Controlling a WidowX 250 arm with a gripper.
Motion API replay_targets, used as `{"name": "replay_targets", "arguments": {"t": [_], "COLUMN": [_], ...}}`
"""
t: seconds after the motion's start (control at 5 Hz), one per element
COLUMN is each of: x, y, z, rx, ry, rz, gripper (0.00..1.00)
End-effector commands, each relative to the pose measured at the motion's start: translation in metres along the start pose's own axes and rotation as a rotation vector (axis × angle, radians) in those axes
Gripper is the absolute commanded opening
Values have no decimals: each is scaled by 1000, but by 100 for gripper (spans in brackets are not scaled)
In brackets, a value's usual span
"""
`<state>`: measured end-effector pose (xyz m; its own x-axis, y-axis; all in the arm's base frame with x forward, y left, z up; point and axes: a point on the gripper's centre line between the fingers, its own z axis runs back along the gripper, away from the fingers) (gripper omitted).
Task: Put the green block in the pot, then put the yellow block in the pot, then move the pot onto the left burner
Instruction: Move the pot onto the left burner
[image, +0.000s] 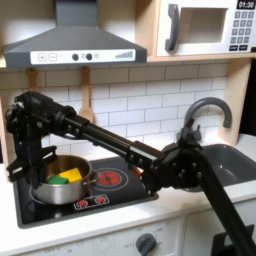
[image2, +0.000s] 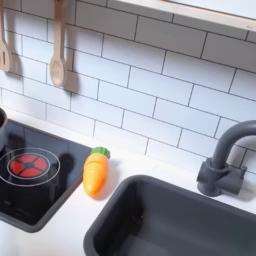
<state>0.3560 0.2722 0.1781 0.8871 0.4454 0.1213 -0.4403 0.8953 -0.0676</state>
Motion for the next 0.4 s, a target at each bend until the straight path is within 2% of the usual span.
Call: {"name": "replay_targets", "arguments": {"t": [0.0,0.2], "x": [-5,-6], "y": [-8,-14], "z": [-1,3], "rx": [3,-7], "ry": [21,3], "rz": [-34,-55], "gripper": [100,100]}}
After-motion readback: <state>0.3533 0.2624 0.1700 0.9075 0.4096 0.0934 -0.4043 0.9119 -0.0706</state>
